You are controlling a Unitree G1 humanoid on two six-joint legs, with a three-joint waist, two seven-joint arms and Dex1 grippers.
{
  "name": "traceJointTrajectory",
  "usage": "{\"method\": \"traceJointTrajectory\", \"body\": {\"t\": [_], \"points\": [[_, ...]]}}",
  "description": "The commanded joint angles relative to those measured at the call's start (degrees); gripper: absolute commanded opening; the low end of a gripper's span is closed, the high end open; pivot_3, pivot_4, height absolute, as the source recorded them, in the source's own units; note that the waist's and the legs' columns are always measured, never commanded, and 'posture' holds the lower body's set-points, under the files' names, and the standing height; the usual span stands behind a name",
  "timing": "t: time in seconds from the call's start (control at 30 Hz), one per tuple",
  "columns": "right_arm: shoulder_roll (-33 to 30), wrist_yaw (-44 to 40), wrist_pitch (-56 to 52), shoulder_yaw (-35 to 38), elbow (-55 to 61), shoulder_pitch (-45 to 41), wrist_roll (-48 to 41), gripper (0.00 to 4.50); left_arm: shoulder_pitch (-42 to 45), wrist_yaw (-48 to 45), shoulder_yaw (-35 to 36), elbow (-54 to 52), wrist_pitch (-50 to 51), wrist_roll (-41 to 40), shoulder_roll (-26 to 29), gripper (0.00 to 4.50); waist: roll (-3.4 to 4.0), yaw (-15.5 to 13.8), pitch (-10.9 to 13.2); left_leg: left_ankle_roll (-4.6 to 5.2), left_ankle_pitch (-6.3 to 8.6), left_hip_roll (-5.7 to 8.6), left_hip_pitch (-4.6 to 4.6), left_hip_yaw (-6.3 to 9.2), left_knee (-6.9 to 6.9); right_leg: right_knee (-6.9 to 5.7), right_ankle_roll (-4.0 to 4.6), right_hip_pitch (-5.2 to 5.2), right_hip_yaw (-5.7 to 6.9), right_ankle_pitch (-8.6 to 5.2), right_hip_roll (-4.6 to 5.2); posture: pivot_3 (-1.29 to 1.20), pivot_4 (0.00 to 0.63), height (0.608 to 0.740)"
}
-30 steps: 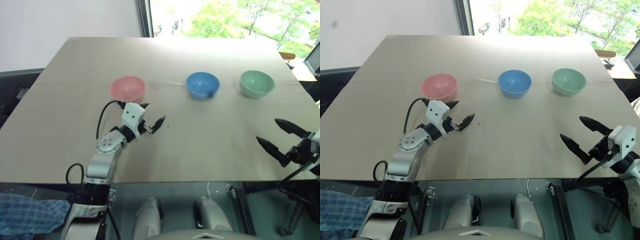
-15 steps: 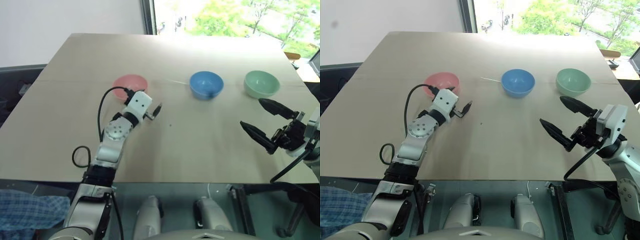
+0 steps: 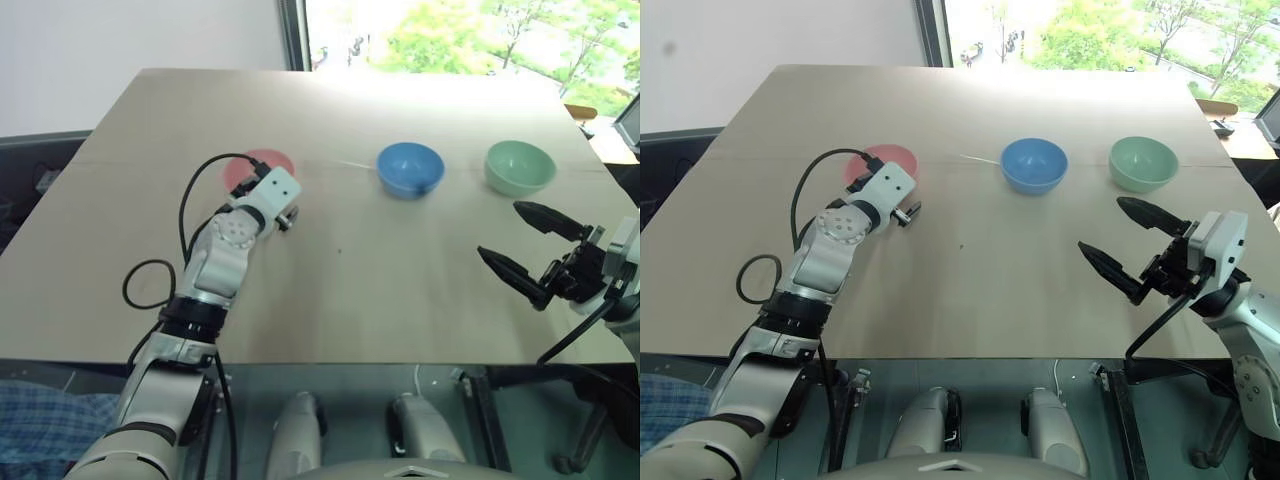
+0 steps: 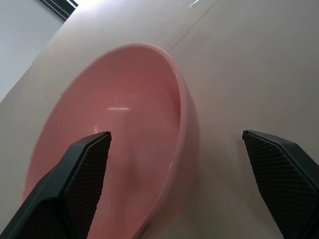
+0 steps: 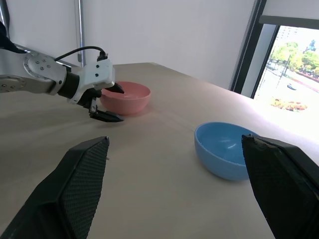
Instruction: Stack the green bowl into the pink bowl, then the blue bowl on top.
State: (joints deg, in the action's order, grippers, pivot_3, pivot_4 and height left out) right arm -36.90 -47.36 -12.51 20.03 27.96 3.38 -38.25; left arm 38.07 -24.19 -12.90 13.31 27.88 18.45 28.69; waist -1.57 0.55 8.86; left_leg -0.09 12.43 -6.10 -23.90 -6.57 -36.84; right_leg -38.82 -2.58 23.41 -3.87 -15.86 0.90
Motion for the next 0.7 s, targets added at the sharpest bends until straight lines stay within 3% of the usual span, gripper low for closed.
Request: {"method": "traceJointTrajectory", "body": {"t": [0.03, 0.3, 0.33, 0.4, 0.53, 0.57, 0.63, 0.67, 0.7], "points": [[-0.52, -0.97, 1.17, 0.59, 0.93, -0.22, 0.04, 4.48, 3.93, -2.08, -2.34, 2.74, 2.58, 3.02, 1.44, 4.50, -0.01, -0.06, 0.00, 0.00, 0.00, 0.00, -0.01, 0.02, -0.01, 0.00, 0.00, 0.00, 0.02, 0.00, 0.00, 0.00, 0.150, 0.740], [-0.21, -1.62, 1.14, 1.73, 2.08, 1.70, -1.08, 4.48, 6.08, -4.13, -4.77, 5.87, 3.70, 4.47, 1.03, 4.50, 0.00, 0.10, 0.00, 0.00, 0.00, 0.00, 0.00, 0.04, -0.06, -0.05, 0.00, -0.01, 0.04, 0.00, 0.00, 0.00, 0.150, 0.740], [-0.12, -1.60, 1.28, 1.75, 2.14, 1.96, -0.93, 4.50, 6.13, -4.26, -4.95, 5.83, 3.72, 4.61, 0.89, 3.98, 0.00, 0.09, -0.01, 0.00, 0.00, 0.00, 0.00, 0.04, -0.08, -0.06, 0.00, -0.01, 0.04, 0.00, 0.00, 0.00, 0.150, 0.740], [0.04, -1.59, 1.51, 1.87, 2.29, 2.47, -0.78, 4.50, 6.48, -4.37, -5.17, 5.92, 3.65, 4.81, 0.70, 3.56, 0.00, 0.05, -0.01, 0.00, 0.00, 0.00, 0.00, 0.06, -0.14, -0.09, 0.00, -0.03, 0.04, 0.00, 0.00, 0.00, 0.150, 0.740], [0.03, -1.47, 1.69, 2.18, 2.63, 3.18, -0.85, 4.50, 7.18, -4.31, -5.11, 6.80, 3.27, 4.86, 0.58, 2.26, 0.00, 0.12, 0.00, 0.01, 0.00, 0.00, 0.00, 0.07, -0.17, -0.10, 0.00, -0.04, 0.05, 0.00, 0.00, 0.00, 0.150, 0.740], [-0.01, -1.47, 1.73, 2.24, 2.64, 3.29, -0.86, 4.50, 7.30, -4.28, -5.11, 7.05, 3.11, 4.87, 0.56, 1.65, 0.00, 0.14, 0.00, 0.01, 0.00, 0.00, -0.01, 0.07, -0.17, -0.10, 0.00, -0.04, 0.05, 0.00, 0.00, 0.00, 0.150, 0.740], [0.00, -1.29, 1.70, 2.28, 2.69, 3.33, -0.85, 4.50, 7.52, -4.30, -5.21, 7.70, 2.72, 4.83, 0.53, 0.93, 0.00, 0.11, 0.00, 0.01, 0.00, 0.00, -0.02, 0.08, -0.17, -0.10, 0.00, -0.03, 0.05, 0.00, -0.01, 0.00, 0.150, 0.740], [0.03, -1.22, 1.72, 2.26, 2.72, 3.34, -0.81, 4.50, 7.63, -4.17, -5.25, 8.09, 2.49, 4.85, 0.49, 0.31, 0.00, 0.08, 0.00, 0.01, 0.00, 0.00, -0.03, 0.09, -0.17, -0.09, 0.00, -0.03, 0.06, 0.00, -0.01, 0.00, 0.150, 0.740], [0.06, -1.18, 1.73, 2.22, 2.76, 3.36, -0.77, 4.50, 7.69, -4.06, -5.23, 8.34, 2.37, 4.86, 0.45, 0.05, 0.00, 0.04, 0.00, 0.01, 0.00, 0.00, -0.04, 0.10, -0.17, -0.09, 0.00, -0.03, 0.07, 0.00, 0.00, 0.00, 0.150, 0.740]]}}
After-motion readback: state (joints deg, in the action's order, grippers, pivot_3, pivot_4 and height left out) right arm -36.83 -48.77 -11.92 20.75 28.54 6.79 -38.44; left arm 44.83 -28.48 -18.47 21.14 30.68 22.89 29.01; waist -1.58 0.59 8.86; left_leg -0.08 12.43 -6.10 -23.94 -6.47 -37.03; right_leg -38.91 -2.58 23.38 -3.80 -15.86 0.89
